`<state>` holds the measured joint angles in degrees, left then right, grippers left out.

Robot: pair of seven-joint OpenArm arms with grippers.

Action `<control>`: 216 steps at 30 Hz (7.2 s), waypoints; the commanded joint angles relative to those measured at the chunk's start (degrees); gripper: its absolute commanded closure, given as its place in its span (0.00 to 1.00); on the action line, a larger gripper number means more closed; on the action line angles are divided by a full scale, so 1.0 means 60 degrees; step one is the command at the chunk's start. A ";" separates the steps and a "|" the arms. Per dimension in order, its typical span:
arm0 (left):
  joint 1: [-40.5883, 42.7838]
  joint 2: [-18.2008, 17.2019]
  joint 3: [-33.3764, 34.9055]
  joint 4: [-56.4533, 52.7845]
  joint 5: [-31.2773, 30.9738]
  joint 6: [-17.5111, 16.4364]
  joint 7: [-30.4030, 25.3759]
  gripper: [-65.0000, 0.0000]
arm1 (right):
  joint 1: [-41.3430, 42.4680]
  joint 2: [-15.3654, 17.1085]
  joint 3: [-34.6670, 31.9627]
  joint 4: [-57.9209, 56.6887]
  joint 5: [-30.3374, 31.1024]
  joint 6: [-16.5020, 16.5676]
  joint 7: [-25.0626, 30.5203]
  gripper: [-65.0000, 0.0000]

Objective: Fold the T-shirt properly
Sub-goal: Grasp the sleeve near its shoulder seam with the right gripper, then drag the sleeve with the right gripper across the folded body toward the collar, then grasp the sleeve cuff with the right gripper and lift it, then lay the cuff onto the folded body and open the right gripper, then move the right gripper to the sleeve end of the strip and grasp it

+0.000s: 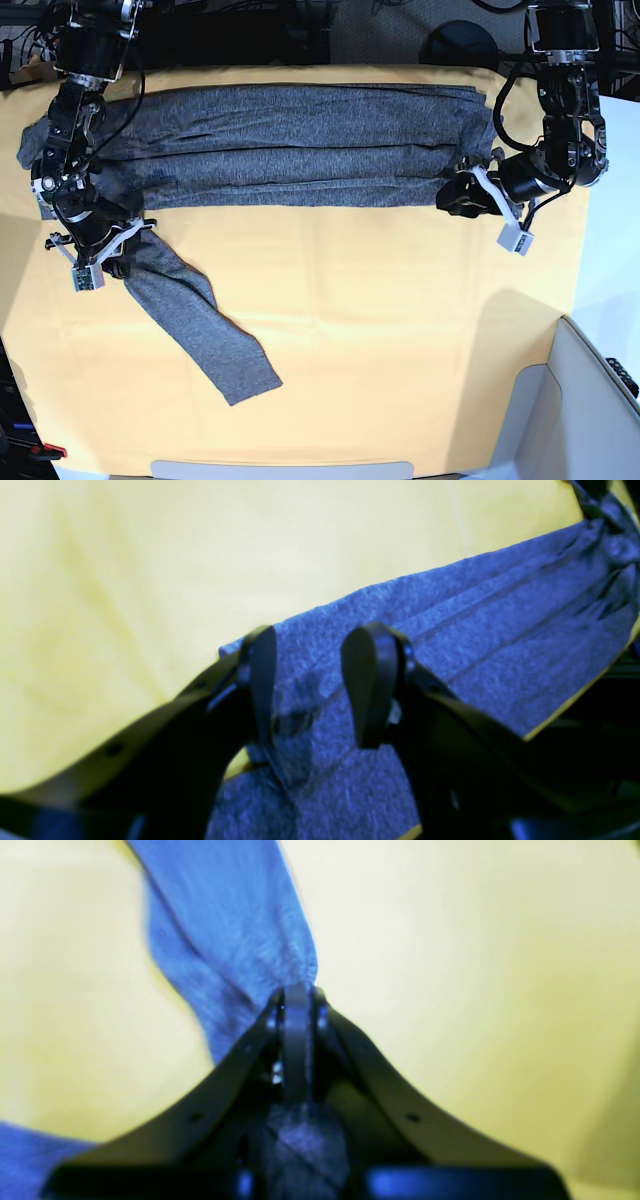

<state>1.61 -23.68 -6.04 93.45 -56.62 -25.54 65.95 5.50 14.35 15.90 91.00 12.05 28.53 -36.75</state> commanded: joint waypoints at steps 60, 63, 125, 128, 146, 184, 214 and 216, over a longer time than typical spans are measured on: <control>-0.0378 -0.0002 -0.0011 -0.1062 -0.0168 -0.0058 -0.0450 0.62 | -0.5920 0.1206 -0.1104 0.4459 0.3727 0.0072 0.0199 1.00; -0.0378 -0.0002 -0.0011 -0.1062 -0.0168 -0.0058 -0.0479 0.62 | -0.6096 0.1206 -0.1119 0.4459 0.3727 0.0087 0.0199 1.00; -0.0392 0.0013 0.0004 -0.1062 -0.0182 -0.0058 -0.0435 0.62 | 0.2109 -0.2164 -0.0753 -0.4346 0.3859 -0.3459 0.0536 0.44; -0.0392 0.0013 0.0004 -0.1062 -0.0182 -0.0058 -0.0421 0.62 | 0.2168 -0.2282 -0.0767 -0.4346 0.3859 -0.3459 0.0536 0.44; -0.0392 0.0013 0.0004 -0.1062 -0.0182 -0.0058 -0.0494 0.62 | 0.1538 -0.1901 -0.2657 -0.2515 0.3874 -0.3444 0.0521 1.00; -0.0304 -0.0046 -0.2810 -0.0300 -0.0212 -0.0058 0.0165 0.62 | -0.1187 -0.2663 -1.1434 0.1031 -0.3526 -0.3518 0.0360 0.87; 0.0633 -0.0236 -0.2751 -0.0359 -0.0226 -0.0058 0.1587 0.55 | -0.2257 -0.2824 -0.6599 0.4108 -0.3071 -0.3518 -0.0783 0.35; 0.0809 -0.0207 -0.2751 -0.0359 -0.0226 -0.0058 0.1733 0.55 | -0.2462 -0.2794 -0.5617 0.4225 -0.2427 -0.3518 -0.0783 0.35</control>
<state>6.90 -23.86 -22.28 90.43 -57.10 -25.56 76.55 -9.78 -2.09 -17.39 115.39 -1.76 7.64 -42.83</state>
